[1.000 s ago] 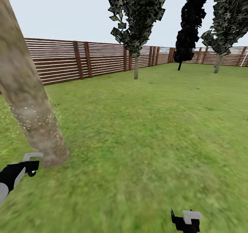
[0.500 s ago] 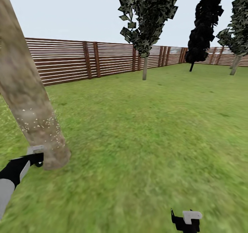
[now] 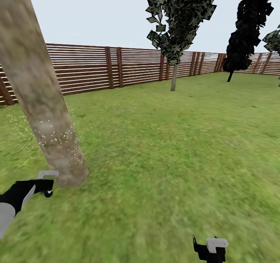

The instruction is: In the garden, pick up the pesticide atomizer on the floor and spray pesticide onto both trees until each tree trunk is fully covered.

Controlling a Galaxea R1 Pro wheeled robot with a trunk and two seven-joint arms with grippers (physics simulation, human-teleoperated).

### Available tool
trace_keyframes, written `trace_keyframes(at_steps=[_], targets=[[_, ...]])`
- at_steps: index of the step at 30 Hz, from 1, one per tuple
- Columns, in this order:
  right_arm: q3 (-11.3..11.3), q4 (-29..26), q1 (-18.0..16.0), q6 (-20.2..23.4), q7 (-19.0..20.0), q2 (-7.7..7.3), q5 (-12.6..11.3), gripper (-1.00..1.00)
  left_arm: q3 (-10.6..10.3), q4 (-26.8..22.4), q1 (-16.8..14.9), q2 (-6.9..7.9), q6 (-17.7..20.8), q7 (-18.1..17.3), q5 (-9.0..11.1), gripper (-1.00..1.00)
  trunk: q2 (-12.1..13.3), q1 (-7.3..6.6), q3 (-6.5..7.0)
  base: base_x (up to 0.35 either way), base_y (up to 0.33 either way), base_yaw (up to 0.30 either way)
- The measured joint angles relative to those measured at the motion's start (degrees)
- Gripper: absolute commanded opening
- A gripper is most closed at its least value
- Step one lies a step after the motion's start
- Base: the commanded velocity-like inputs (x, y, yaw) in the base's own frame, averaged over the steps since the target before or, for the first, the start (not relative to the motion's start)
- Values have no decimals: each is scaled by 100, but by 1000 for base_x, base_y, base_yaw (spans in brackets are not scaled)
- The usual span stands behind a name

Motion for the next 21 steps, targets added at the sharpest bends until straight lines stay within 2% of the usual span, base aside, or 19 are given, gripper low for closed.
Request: trace_keyframes(at_steps=[2, 5, 9, 12, 14, 16, 18, 21], targets=[[1, 0, 0, 0, 0, -1, -1, 100, -42, -83, -26, 46, 357, -420, -54, -100, 0, 0, 0, 0, 0, 0], [-1, 0, 0, 0, 0, -5, 0, 100, -74, -376, 34, 64, 409, -472, -61, -100, 0, 0, 0, 121, 2, 0], [0, 0, 0, 0, 0, -8, 0, 100, -84, -362, 42, 55, 419, -457, -67, -100, 0, 0, 0, 313, 138, 0], [0, 0, 0, 1, 0, -8, 0, 100, -61, -221, 142, 69, 378, -413, -91, -100, 0, 0, -1, 207, 159, 0], [1, 0, 0, 0, 0, -8, 1, 100, -23, -164, 418, 233, 323, -32, -115, -100, 0, 0, -1, 33, 27, 0], [1, 0, 0, 0, 0, -8, 0, 100, -17, -145, 471, 297, 313, 80, -62, -100, 0, 0, 0, 8, 7, 0], [0, 0, 0, 0, 0, -8, 0, 100, -7, -181, 493, 256, 324, 115, 16, -100, 0, 0, 0, 1, 1, 0], [-1, 0, 0, 0, 0, -7, -3, 100, -2, -239, 491, 8, 357, 107, 35, -100, 0, 0, 0, 0, 0, 97]])
